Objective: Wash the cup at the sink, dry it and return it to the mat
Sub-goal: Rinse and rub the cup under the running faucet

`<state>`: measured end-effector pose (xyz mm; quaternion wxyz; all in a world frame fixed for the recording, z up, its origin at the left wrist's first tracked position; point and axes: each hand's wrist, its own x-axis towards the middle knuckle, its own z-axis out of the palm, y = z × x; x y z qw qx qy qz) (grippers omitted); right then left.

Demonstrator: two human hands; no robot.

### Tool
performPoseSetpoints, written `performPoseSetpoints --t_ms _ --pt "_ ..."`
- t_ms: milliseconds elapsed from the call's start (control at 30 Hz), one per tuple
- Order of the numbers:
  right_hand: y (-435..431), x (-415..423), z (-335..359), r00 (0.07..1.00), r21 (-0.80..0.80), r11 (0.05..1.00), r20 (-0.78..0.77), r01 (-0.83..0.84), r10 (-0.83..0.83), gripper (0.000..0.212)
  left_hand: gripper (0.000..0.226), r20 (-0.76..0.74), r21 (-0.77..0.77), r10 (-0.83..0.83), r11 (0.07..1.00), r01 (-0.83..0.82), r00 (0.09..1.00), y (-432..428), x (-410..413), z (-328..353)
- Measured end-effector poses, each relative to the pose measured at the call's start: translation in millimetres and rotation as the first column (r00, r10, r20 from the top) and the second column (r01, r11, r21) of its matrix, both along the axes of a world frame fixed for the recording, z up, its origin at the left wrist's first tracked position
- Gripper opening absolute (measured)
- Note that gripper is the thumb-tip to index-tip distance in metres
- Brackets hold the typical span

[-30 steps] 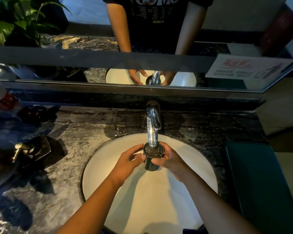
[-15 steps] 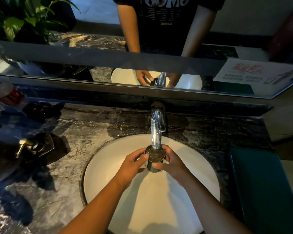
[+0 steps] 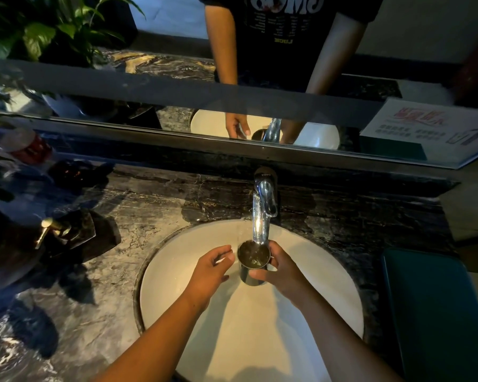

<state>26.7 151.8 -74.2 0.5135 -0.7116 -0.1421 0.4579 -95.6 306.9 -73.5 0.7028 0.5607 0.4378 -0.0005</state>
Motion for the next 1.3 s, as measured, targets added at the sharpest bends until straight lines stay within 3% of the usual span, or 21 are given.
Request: performPoseSetpoints --t_ms 133,333,433,567,700,833,967,1133,1300 --pt "-3 4 -2 0.997 0.005 0.997 0.014 0.073 -0.073 0.062 0.034 0.030 -0.017 0.019 1.000 -0.019 0.999 -1 -5 0" --pt "-8 6 -6 1.000 -0.029 1.000 0.018 0.002 -0.001 0.060 0.038 0.029 -0.008 0.004 1.000 -0.004 1.000 4 -6 1" --pt "-5 6 -10 0.998 -0.017 0.998 0.043 0.053 -0.052 0.064 0.035 0.032 -0.007 0.007 1.000 -0.007 0.999 4 -8 0" --pt "-1 3 -14 0.999 -0.024 1.000 0.031 -0.016 0.017 0.073 0.031 0.025 -0.006 0.005 1.000 -0.005 1.000 4 -11 -1" --pt "-4 1 -17 0.997 -0.015 0.997 0.044 0.069 -0.068 0.077 0.026 0.024 -0.007 0.013 1.000 -0.012 1.000 4 -12 -2" --pt "0 -3 -18 0.998 -0.074 0.996 0.033 -0.043 0.045 0.067 0.024 0.025 -0.014 0.000 1.000 0.000 1.000 2 -9 -3" --pt "-3 0 -15 0.997 -0.086 0.994 0.029 0.069 -0.067 0.071 0.033 0.029 -0.021 0.001 1.000 0.000 1.000 1 -11 -5" --pt "-6 0 -10 0.999 -0.143 0.990 -0.034 -0.020 0.015 0.058 0.037 0.020 -0.010 -0.022 1.000 0.023 1.000 1 -10 -5" --pt "-10 -1 -8 1.000 -0.170 0.985 -0.020 0.000 -0.003 0.064 0.029 0.040 -0.058 -0.012 0.998 0.015 0.999 -5 -8 -3"
